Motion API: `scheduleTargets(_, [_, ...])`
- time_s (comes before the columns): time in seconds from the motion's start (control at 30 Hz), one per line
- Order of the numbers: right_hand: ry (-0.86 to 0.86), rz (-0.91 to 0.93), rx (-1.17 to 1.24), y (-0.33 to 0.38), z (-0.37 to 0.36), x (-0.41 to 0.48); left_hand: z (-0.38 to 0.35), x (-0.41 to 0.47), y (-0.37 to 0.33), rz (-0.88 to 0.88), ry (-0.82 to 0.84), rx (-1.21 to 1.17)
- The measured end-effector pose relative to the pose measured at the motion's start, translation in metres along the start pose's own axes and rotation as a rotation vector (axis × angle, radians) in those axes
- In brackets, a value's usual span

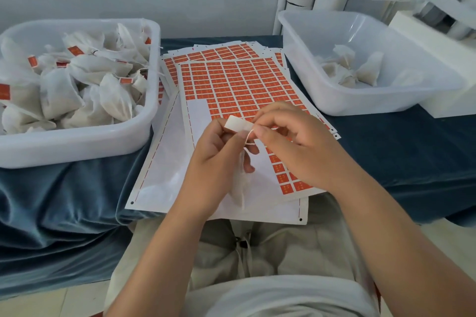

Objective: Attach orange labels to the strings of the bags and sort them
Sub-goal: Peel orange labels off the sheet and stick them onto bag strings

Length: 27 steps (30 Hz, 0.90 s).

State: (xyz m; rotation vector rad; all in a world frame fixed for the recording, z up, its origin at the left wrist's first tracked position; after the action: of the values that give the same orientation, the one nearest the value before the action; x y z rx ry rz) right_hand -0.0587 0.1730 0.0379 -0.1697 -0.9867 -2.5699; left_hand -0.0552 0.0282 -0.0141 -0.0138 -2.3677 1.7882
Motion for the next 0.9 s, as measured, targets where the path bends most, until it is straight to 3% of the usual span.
scheduleTargets(0.17, [-0.04,-0.038,-0.015,-0.003,0.002,-0.002,0.0,0.0,0.001,0.018,-0.015,-0.002])
scheduleTargets(0.5, [-0.125,0.092,-0.327,0.004,0.004,-0.003,0.009,0.001,0.001,0.097,-0.076,0.119])
scheduleTargets(0.8, [-0.106,0.01,-0.26,-0.009,0.001,0.0,0.005,-0.001,-0.009,-0.081,-0.055,0.296])
scheduleTargets(0.9, [-0.105,0.027,-0.266,-0.01,-0.002,0.0,0.007,-0.002,-0.007,-0.02,-0.092,0.288])
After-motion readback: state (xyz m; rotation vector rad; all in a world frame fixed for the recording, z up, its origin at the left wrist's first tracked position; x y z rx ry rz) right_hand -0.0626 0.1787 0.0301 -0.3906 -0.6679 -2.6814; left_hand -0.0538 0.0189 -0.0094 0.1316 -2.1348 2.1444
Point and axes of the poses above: each hand's wrist, its own x-axis towards the middle knuckle, its own z-axis out of the back of the hand, y = z × x, the point moved 6 cm from there along x, towards the middle knuckle, and after that the axes turned 11 degrees about -x, right-handed, at the moved point
